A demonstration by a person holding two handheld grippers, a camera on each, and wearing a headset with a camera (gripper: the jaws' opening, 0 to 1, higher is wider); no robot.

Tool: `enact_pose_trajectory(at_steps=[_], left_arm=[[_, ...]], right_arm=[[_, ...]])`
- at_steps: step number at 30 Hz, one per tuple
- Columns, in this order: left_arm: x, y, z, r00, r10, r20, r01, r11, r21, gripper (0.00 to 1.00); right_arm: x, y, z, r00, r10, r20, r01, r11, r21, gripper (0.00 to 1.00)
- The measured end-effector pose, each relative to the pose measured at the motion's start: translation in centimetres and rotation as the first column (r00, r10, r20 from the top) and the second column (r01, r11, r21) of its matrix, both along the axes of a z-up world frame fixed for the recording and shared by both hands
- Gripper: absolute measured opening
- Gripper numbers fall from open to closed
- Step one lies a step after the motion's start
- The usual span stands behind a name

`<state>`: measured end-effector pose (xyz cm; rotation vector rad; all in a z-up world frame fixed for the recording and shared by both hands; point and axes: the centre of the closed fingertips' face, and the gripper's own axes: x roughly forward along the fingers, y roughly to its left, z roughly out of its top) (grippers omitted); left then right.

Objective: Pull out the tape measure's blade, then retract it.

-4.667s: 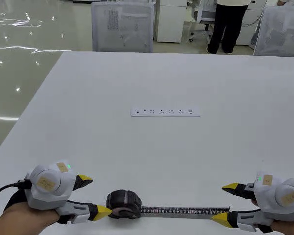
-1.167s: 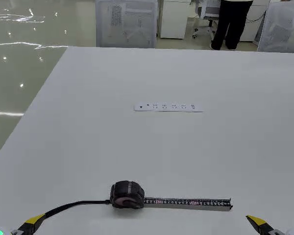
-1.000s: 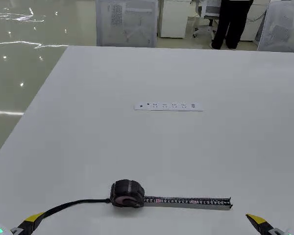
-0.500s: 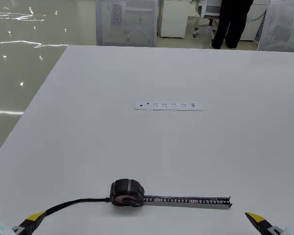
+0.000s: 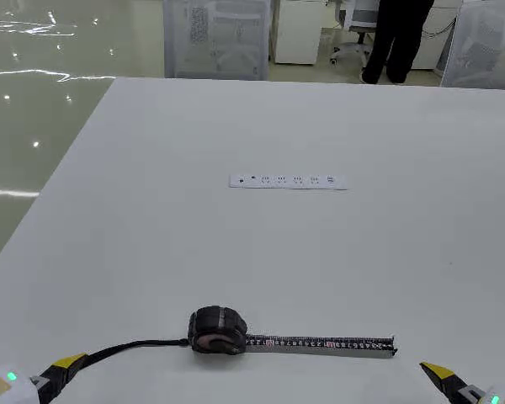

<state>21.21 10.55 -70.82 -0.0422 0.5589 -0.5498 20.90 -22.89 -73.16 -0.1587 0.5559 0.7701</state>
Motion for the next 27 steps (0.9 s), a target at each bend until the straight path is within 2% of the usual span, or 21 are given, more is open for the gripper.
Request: enact_pose_trajectory(at_steps=[3, 6, 9, 20, 21, 27], left_arm=[[0.6, -0.5, 0.6, 1.000, -0.002, -0.007, 0.002, 1.000, -0.006, 0.91], [1.0, -1.0, 0.5, 1.000, -0.011, -0.022, 0.011, 1.000, -0.003, 0.91], [1.3, -1.3, 0.7, 1.000, -0.019, -0.019, 0.019, 1.000, 0.018, 0.92], [2.4, -1.8, 1.4, 0.999, -0.027, -0.027, 0.028, 0.999, 0.028, 0.94], [2.9, -2.6, 1.7, 0.999, -0.040, -0.032, 0.041, 0.999, 0.031, 0.94], [3.6, -3.9, 1.5, 0.998, -0.051, -0.048, 0.052, 0.998, 0.029, 0.94]], right_arm=[[0.1, 0.0, 0.0, 1.000, 0.001, 0.001, -0.001, 1.000, -0.001, 0.96], [0.1, 0.0, 0.1, 1.000, 0.000, 0.001, 0.000, 1.000, 0.002, 0.96], [0.2, 0.0, 0.1, 1.000, 0.000, -0.001, 0.000, 1.000, 0.007, 0.96], [0.3, 0.0, 0.1, 1.000, 0.004, -0.002, -0.004, 1.000, 0.003, 0.96], [0.5, 0.0, 0.1, 1.000, 0.003, -0.002, -0.003, 1.000, 0.004, 0.96], [0.8, -0.1, 0.2, 1.000, 0.005, 0.002, -0.005, 1.000, 0.003, 0.96]])
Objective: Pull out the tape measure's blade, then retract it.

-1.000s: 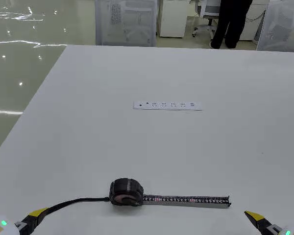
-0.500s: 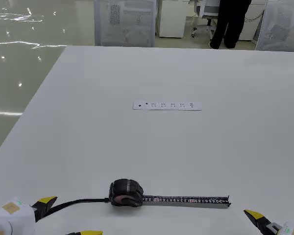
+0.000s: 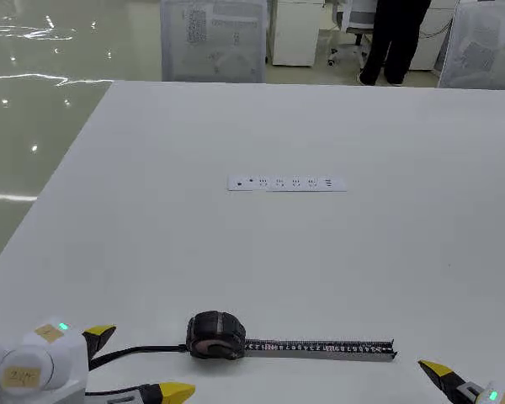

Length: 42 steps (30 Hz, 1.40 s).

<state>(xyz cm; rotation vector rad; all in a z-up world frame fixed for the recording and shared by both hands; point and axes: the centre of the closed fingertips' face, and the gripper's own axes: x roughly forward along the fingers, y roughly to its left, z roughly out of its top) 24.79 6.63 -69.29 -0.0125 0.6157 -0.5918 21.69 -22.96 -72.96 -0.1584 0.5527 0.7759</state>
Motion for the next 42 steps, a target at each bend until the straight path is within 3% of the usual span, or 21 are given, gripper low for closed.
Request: enact_pose_trajectory(at_steps=[19, 42], left_arm=[[1.7, -4.3, -0.9, 0.999, -0.017, -0.039, 0.016, 1.000, -0.016, 0.93], [3.5, -6.1, -2.8, 0.994, 0.048, -0.102, -0.052, 0.998, -0.036, 0.91]], right_arm=[[1.2, -0.7, 0.3, 1.000, -0.001, 0.012, 0.001, 1.000, -0.004, 0.95], [2.7, -1.3, 0.2, 1.000, 0.022, 0.006, -0.022, 1.000, -0.015, 0.90]])
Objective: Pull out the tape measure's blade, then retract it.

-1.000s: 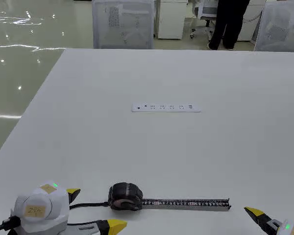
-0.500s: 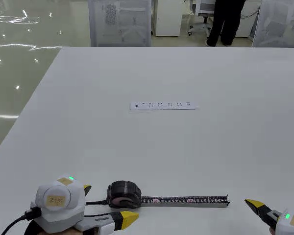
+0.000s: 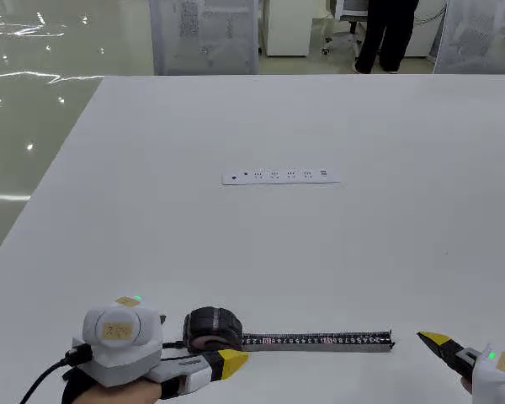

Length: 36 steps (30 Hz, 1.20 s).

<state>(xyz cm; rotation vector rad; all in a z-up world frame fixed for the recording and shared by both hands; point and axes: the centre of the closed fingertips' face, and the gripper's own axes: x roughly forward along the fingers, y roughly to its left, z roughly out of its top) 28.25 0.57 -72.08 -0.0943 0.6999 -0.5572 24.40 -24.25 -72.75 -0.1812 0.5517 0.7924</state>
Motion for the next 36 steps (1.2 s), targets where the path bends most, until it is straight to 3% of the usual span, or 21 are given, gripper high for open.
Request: enact_pose_trajectory(at_steps=[14, 36], left_arm=[[0.2, -1.1, -1.5, 0.999, 0.027, -0.041, -0.029, 0.999, -0.036, 0.90], [0.3, -2.1, -2.4, 0.998, 0.026, -0.051, -0.028, 0.999, -0.040, 0.89]], right_arm=[[1.2, 0.2, 0.3, 1.000, 0.020, 0.006, -0.020, 1.000, -0.003, 0.89], [1.1, 0.2, -0.5, 1.000, 0.016, -0.017, -0.016, 1.000, 0.004, 0.87]])
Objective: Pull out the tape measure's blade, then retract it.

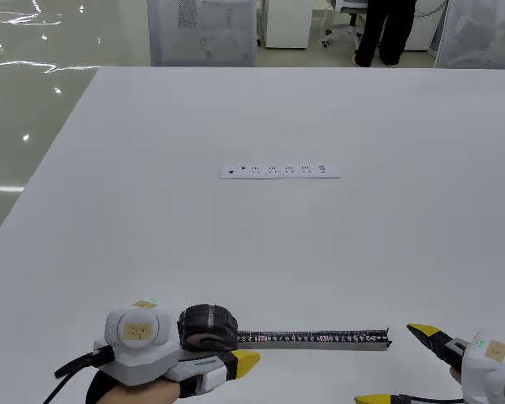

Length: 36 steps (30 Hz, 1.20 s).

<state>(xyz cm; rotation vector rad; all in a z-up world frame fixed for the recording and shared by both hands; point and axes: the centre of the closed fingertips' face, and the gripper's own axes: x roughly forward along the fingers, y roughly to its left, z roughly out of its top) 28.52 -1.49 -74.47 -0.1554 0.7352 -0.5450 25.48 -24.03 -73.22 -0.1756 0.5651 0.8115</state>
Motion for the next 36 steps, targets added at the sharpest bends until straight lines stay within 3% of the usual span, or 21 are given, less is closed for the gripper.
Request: enact_pose_trajectory(at_steps=[6, 11, 21, 23, 26, 30, 36], left_arm=[[0.1, -0.1, 0.0, 1.000, 0.016, 0.003, -0.016, 1.000, 0.004, 0.89], [0.2, -0.1, -0.4, 0.999, 0.034, 0.023, -0.035, 0.998, 0.056, 0.87], [0.6, 0.3, -0.8, 0.997, 0.077, 0.029, -0.079, 0.994, 0.077, 0.83], [0.8, 0.4, -0.7, 0.995, 0.101, 0.029, -0.102, 0.993, 0.059, 0.81], [0.8, 0.4, -1.0, 0.995, 0.097, 0.038, -0.100, 0.992, 0.082, 0.81], [1.2, 0.5, -0.8, 0.987, 0.156, 0.038, -0.158, 0.986, 0.056, 0.79], [1.5, 0.9, -0.8, 0.976, 0.209, 0.054, -0.213, 0.975, 0.061, 0.74]], right_arm=[[0.1, 0.1, 0.2, 1.000, 0.000, 0.005, 0.000, 1.000, -0.001, 0.87], [0.3, 0.1, 0.2, 1.000, 0.013, 0.007, -0.013, 1.000, -0.009, 0.85], [1.1, -0.2, 0.1, 0.999, 0.047, 0.001, -0.047, 0.998, -0.029, 0.77], [1.2, -0.3, 0.0, 0.999, 0.053, 0.000, -0.053, 0.998, -0.034, 0.76], [1.4, -0.4, -0.2, 0.998, 0.063, 0.000, -0.063, 0.997, -0.048, 0.74], [1.5, -0.5, -0.6, 0.997, 0.074, -0.007, -0.074, 0.995, -0.059, 0.71], [1.8, -0.5, -0.8, 0.997, 0.081, -0.009, -0.081, 0.994, -0.067, 0.68]])
